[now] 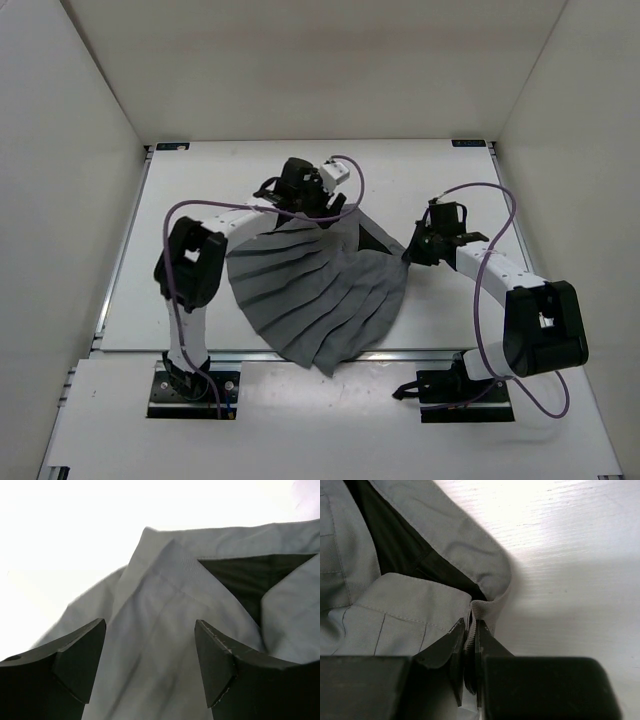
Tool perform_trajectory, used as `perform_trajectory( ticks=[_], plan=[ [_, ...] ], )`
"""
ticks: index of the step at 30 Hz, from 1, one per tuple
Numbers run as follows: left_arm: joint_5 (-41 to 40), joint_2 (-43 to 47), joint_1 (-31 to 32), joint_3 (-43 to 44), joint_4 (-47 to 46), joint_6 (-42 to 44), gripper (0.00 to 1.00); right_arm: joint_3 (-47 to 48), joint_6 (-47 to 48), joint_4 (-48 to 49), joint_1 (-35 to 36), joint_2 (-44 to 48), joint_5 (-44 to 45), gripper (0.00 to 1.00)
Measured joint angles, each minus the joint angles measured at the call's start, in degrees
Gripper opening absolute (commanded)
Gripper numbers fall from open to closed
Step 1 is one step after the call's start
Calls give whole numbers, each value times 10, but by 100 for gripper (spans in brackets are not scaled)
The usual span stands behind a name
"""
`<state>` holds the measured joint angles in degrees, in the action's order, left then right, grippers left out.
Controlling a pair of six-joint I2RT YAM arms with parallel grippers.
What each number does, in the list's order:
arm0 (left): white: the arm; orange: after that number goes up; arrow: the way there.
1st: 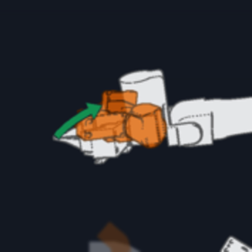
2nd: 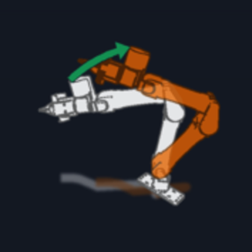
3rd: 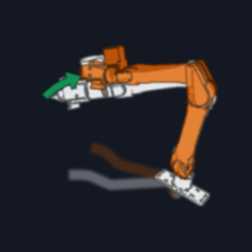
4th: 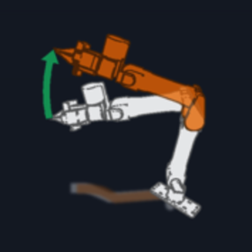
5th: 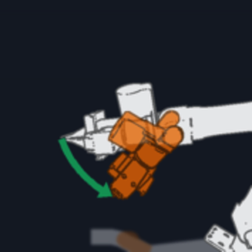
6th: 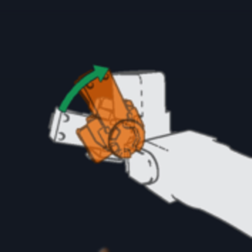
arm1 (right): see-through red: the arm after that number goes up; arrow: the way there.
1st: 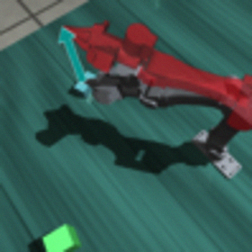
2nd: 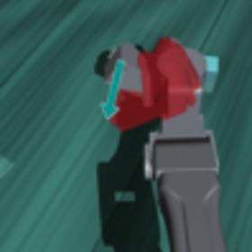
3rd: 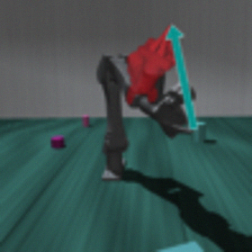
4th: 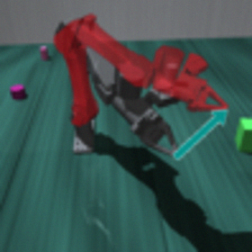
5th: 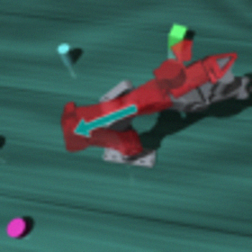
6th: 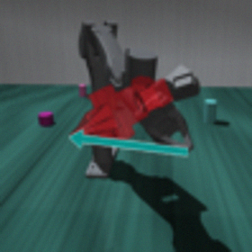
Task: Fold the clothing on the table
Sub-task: Flatten the skirt out
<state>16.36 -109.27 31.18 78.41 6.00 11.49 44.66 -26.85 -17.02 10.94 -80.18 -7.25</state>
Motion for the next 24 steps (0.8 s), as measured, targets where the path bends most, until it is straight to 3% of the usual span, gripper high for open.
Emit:
perform_trajectory(
  ticks=[7, 16, 19, 21, 23, 24],
  plan=[
    [11, -139, 21, 142, 32, 105, 84, 0, -2, 0, 5, -1, -15, 0],
    [21, -217, 30, 242, 77, 156, 82, 0, -2, 2, 18, -2, -31, 0],
    [23, -234, 34, 258, 97, 167, 69, 0, -2, 4, 18, -2, -35, 0],
    [26, -251, 35, 277, 115, 171, 33, 0, -2, 4, 18, -2, -37, 0],
    [27, -264, 36, 292, 132, 179, 7, 0, -2, 4, 18, -2, -38, 0],
    [27, -267, 37, 293, 137, 180, 0, 0, -2, 3, 17, -2, -38, 0]
  ],
)
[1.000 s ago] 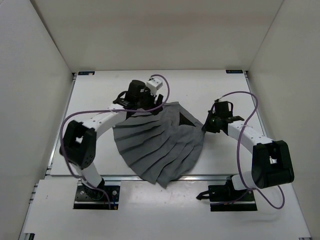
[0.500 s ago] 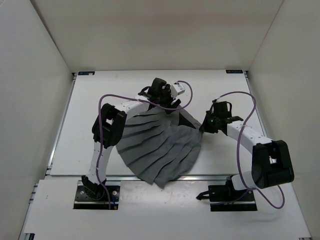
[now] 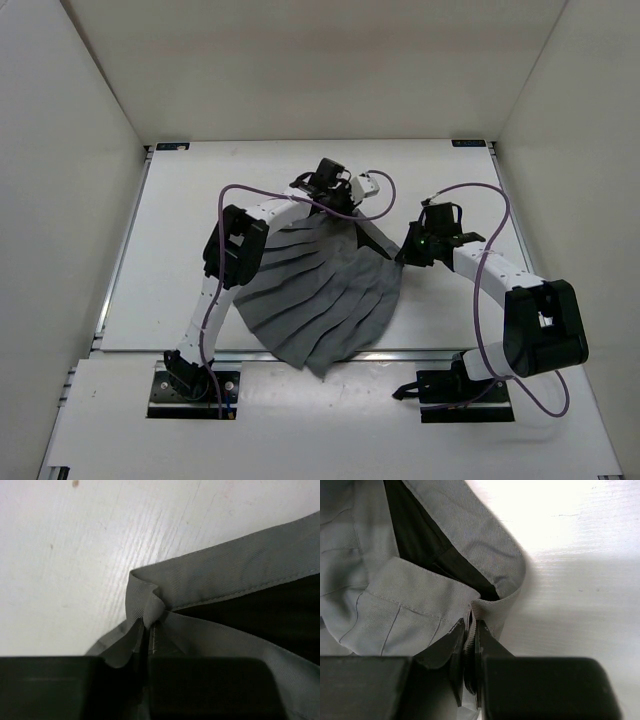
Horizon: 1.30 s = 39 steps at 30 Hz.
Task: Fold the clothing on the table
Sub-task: Flatten the skirt out
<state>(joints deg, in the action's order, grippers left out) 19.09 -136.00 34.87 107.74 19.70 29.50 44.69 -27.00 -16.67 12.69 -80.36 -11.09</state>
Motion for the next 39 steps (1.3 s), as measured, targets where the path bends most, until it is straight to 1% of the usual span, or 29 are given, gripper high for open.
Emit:
perform_trajectory(
  ticks=[4, 8, 10, 12, 14, 16, 18, 19, 20, 22, 23, 25, 27, 32, 35, 37, 39],
  plan=[
    [-4, -1, 0, 0, 9, 5, 0, 0, 0, 0, -6, 1, -4, 0],
    [-28, 9, -6, 0, 12, -16, 0, 2, 12, -2, -13, 9, -17, 0],
    [-42, 29, -13, 0, 22, -34, 0, 12, 31, -8, -21, 24, -37, 0],
    [-45, 73, -28, -5, 34, -68, 0, 31, 49, -14, -30, 45, -58, 0],
    [-34, 147, -57, -29, 29, -112, 0, 61, 74, -15, -46, 78, -87, 0],
    [-3, 261, -108, -79, 15, -168, 0, 94, 101, -9, -74, 119, -132, 0],
    [49, 399, -175, -150, -25, -238, 0, 105, 114, 31, -120, 172, -202, 0],
    [92, 470, -206, -183, -35, -274, 0, 109, 114, 65, -137, 201, -250, 0],
    [113, 534, -222, -210, -47, -296, 0, 116, 119, 83, -142, 223, -284, 0],
    [138, 654, -229, -244, -70, -325, 0, 137, 130, 94, -154, 259, -330, 0],
    [150, 699, -229, -255, -78, -335, 0, 148, 134, 101, -161, 269, -349, 0],
    [167, 784, -237, -282, -88, -351, 0, 164, 135, 120, -165, 288, -390, 0],
    [168, 836, -243, -304, -90, -360, 0, 172, 132, 132, -165, 304, -422, 0],
    [147, 897, -246, -362, -81, -386, 0, 193, 133, 117, -171, 313, -462, 0],
    [136, 909, -246, -385, -79, -399, 0, 230, 138, 96, -171, 298, -473, 0],
    [130, 908, -246, -396, -88, -404, 0, 249, 137, 98, -171, 281, -482, 0],
    [130, 899, -250, -415, -116, -413, 0, 254, 134, 113, -172, 261, -492, 0]
  ],
)
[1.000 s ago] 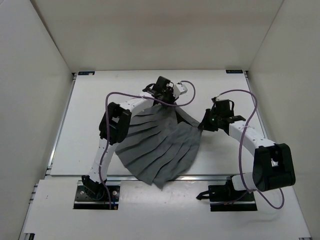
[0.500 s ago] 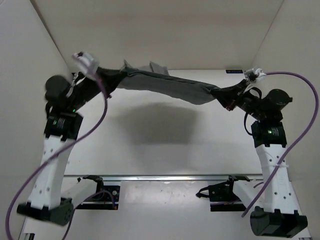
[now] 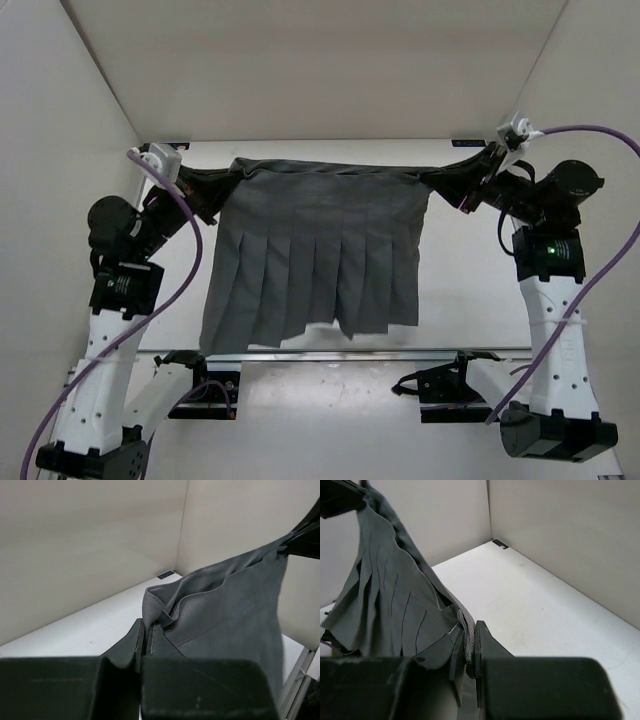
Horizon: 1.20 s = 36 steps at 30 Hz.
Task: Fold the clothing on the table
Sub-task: Flatten the skirt out
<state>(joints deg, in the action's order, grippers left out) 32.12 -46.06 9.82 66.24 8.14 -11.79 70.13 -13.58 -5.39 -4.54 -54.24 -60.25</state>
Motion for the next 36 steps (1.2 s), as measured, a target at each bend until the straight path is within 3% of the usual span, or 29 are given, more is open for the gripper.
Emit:
perform_trajectory(
  ticks=[4, 9, 15, 18, 20, 22, 25, 30, 34, 36],
  plan=[
    [9, -66, -13, -32, -70, -21, 0, 3, -12, 42, -1, -69, -21, 0],
    [29, -235, -24, -19, -136, -29, 0, 67, -8, 45, 6, -231, -7, 0],
    [56, -447, -39, 151, -113, -24, 0, 344, 39, -92, 22, -448, 30, 0],
    [57, -465, -41, 202, -107, -16, 0, 450, 58, -137, 24, -487, 34, 0],
    [59, -454, -41, 209, -117, -11, 0, 464, 66, -141, 23, -484, 34, 0],
    [57, -432, -38, 187, -139, -7, 0, 441, 74, -132, 23, -471, 35, 0],
    [54, -391, -32, 103, -177, -9, 0, 332, 85, -108, 31, -441, 42, 0],
    [18, -358, -11, -131, -247, -42, 0, 95, 93, -70, 60, -433, 89, 0],
    [-68, -341, 50, -288, -204, -68, 0, -61, 83, -69, 109, -416, 150, 0],
    [-114, -285, 97, -349, -172, -91, 0, -138, 71, -77, 142, -372, 181, 0]
  ],
)
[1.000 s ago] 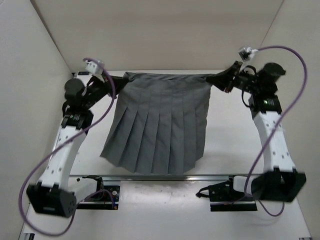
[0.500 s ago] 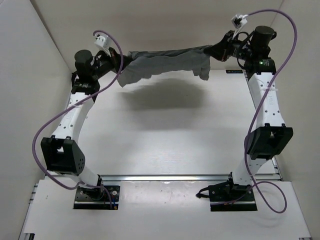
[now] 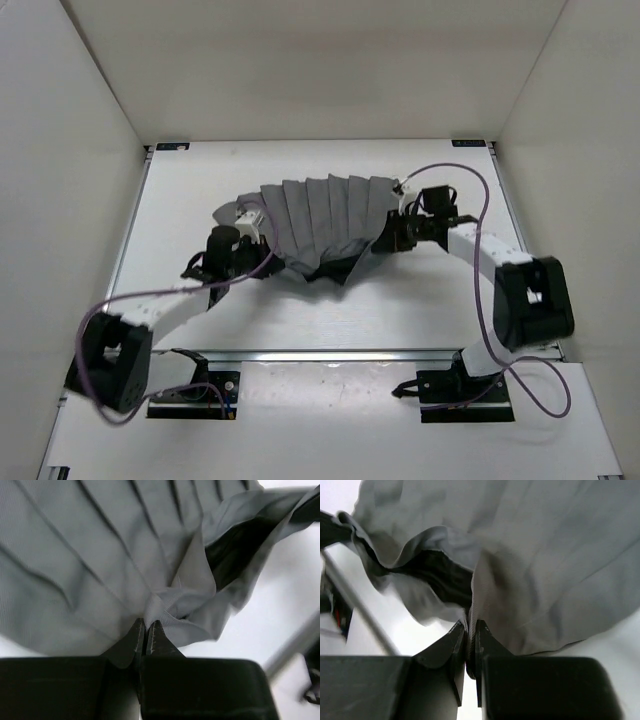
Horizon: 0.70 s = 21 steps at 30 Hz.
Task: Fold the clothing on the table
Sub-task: Flatten the skirt out, then fold the skirt
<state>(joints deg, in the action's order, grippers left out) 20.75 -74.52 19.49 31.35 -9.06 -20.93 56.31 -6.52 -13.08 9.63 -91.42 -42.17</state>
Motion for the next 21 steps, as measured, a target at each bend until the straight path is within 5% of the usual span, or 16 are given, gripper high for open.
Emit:
perform_trajectory(
  ticks=[8, 17, 21],
  plan=[
    [-56, 278, 9, -92, 86, -107, 0, -168, -20, -60, 81, 255, 53, 0],
    [-87, 412, -22, -97, 249, -137, 0, -226, -25, -161, 118, 430, 52, 0],
    [-75, 461, -37, -106, 290, -150, 0, -202, -6, -208, 54, 501, 24, 0]
  ],
)
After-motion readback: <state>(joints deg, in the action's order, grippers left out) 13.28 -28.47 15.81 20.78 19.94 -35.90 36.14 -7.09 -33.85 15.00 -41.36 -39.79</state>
